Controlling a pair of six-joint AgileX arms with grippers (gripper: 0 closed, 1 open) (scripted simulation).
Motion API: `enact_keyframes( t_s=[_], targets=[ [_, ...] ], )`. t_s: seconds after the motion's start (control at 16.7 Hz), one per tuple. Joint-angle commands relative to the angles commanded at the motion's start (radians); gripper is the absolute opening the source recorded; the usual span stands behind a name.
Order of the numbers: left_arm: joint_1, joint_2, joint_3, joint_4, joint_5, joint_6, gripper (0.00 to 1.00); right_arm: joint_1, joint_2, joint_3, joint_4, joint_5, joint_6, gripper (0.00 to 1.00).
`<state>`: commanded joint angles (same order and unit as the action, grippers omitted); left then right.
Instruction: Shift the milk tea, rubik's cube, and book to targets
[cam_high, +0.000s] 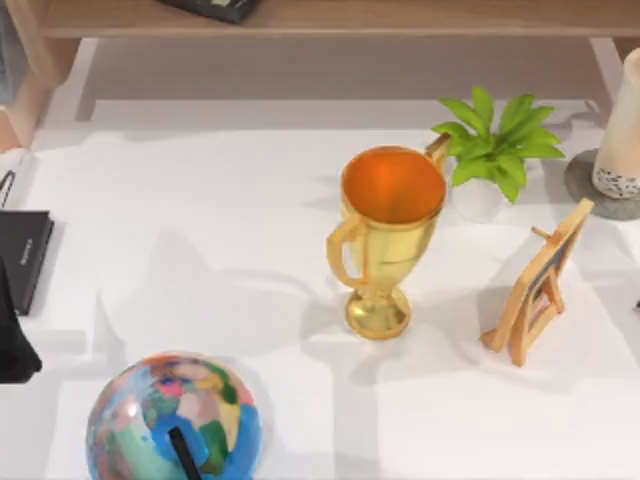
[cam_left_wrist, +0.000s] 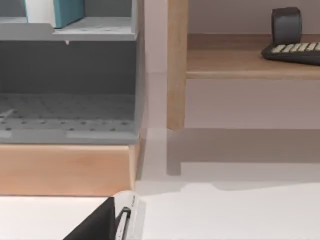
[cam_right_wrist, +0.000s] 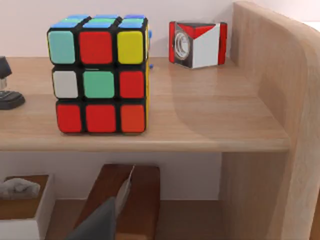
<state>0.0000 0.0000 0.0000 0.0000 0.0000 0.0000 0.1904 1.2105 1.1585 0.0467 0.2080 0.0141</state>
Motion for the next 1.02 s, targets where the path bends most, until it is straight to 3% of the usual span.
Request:
enact_keyframes(
  t_s=[0.66, 1.02],
  targets=[
    [0.000, 0.000, 0.000, 0.000, 0.000, 0.000, 1.00, -0.145, -0.929, -0.888, -0.035, -0.158, -0.011, 1.00],
    [0.000, 0.000, 0.000, 0.000, 0.000, 0.000, 1.00, -0.189, -1.200, -1.149, -0.046, -0.206, -0.014, 1.00]
  ],
)
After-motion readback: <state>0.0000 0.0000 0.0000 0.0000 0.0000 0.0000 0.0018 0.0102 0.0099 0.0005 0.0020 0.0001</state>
